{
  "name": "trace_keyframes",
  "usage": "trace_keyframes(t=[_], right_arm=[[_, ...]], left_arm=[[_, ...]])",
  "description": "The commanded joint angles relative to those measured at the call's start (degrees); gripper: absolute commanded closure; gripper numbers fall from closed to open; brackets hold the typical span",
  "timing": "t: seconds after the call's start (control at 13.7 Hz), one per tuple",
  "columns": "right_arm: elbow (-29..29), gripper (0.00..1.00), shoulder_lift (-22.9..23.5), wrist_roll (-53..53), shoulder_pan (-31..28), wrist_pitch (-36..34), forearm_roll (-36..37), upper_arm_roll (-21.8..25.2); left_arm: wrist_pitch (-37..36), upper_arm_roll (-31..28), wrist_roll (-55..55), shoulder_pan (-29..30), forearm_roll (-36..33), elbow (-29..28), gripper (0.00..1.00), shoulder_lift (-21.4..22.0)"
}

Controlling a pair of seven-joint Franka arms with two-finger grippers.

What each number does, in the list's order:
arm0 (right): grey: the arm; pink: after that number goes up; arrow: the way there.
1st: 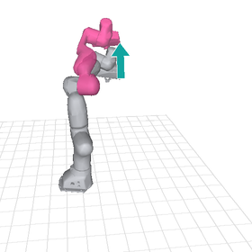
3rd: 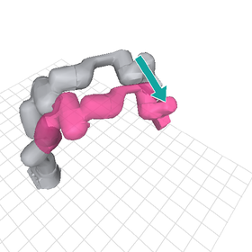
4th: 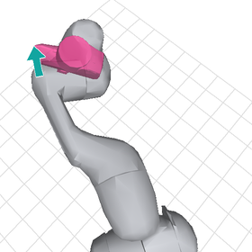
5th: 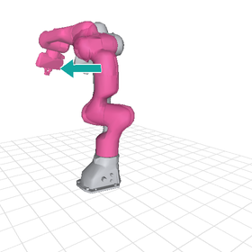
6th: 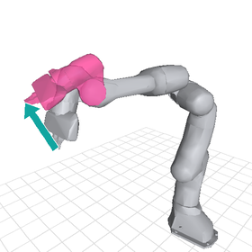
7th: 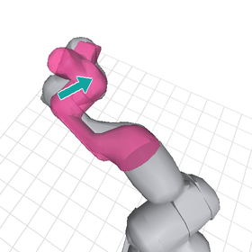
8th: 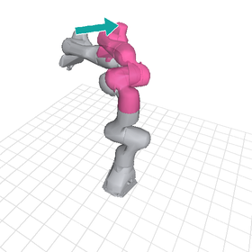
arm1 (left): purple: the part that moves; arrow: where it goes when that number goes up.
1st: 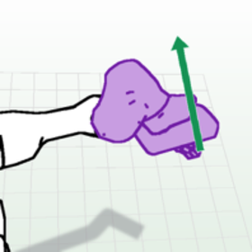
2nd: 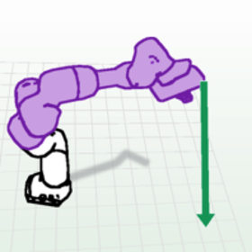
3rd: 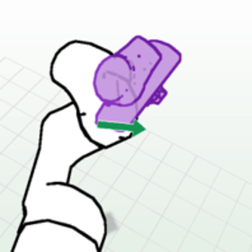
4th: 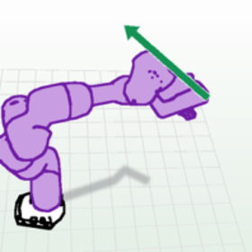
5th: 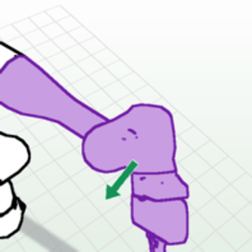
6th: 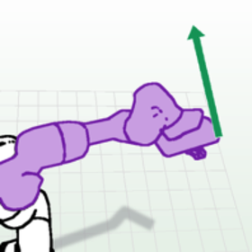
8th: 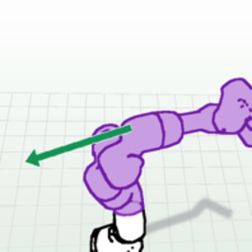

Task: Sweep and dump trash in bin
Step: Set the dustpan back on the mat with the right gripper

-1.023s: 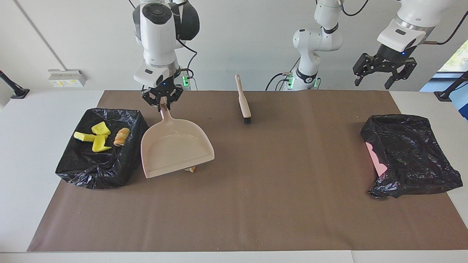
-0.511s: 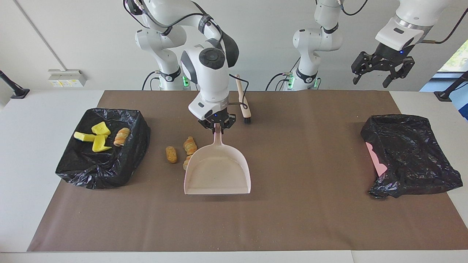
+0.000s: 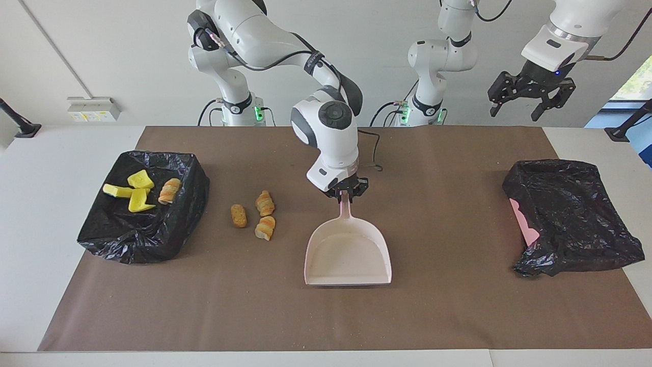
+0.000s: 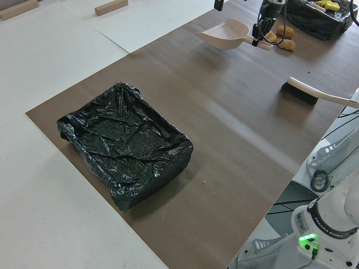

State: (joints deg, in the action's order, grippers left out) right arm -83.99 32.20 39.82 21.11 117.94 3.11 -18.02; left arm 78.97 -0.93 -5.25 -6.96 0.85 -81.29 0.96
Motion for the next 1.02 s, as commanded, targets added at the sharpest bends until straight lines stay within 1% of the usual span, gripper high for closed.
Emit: trace_keyframes(t=[0.0, 0.22, 0.29, 0.44, 0.51, 0.73, 0.8, 0.95], right_arm=[[1.99, 1.0, 2.33, 1.92, 1.47, 1.67, 0.14, 0.18], [1.11, 0.99, 2.16, 1.93, 0.69, 1.77, 1.55, 0.27], [0.67, 0.74, 2.16, 2.02, 0.69, 1.59, 1.55, 0.27], [-2.05, 0.16, 0.68, 2.28, 1.12, 0.63, 2.69, 0.36], [-2.84, 0.0, 0.06, 2.28, 1.48, 0.62, 3.48, 0.36], [-4.33, 0.0, -4.15, 2.19, 1.04, -1.21, 3.31, 0.09], [-6.0, 0.0, -6.6, 2.02, 0.95, -1.92, 2.87, 0.09], [-12.66, 0.0, -13.8, 1.41, 0.87, -2.89, 1.82, 0.09]], left_arm=[[-2.33, 0.31, 0.77, 0.37, 0.03, 0.96, 0.0, 0.28], [-1.98, 0.4, 0.77, 0.45, 0.21, 0.88, 0.0, 0.28], [-1.89, 0.4, 0.68, 0.54, 0.12, 0.88, 0.0, 0.28], [-1.72, 0.4, 0.68, 0.37, 0.12, 0.88, 0.0, 0.28], [-1.54, 0.49, 0.68, 0.28, 0.12, 0.88, 0.0, 0.28], [-1.54, 0.49, 0.94, 0.37, 0.21, 0.79, 0.0, 0.28], [-1.11, 0.49, 0.86, 0.37, 0.21, 0.53, 0.0, 0.28], [1.61, 0.4, 0.68, 0.37, 0.21, 0.52, 0.0, 0.19]])
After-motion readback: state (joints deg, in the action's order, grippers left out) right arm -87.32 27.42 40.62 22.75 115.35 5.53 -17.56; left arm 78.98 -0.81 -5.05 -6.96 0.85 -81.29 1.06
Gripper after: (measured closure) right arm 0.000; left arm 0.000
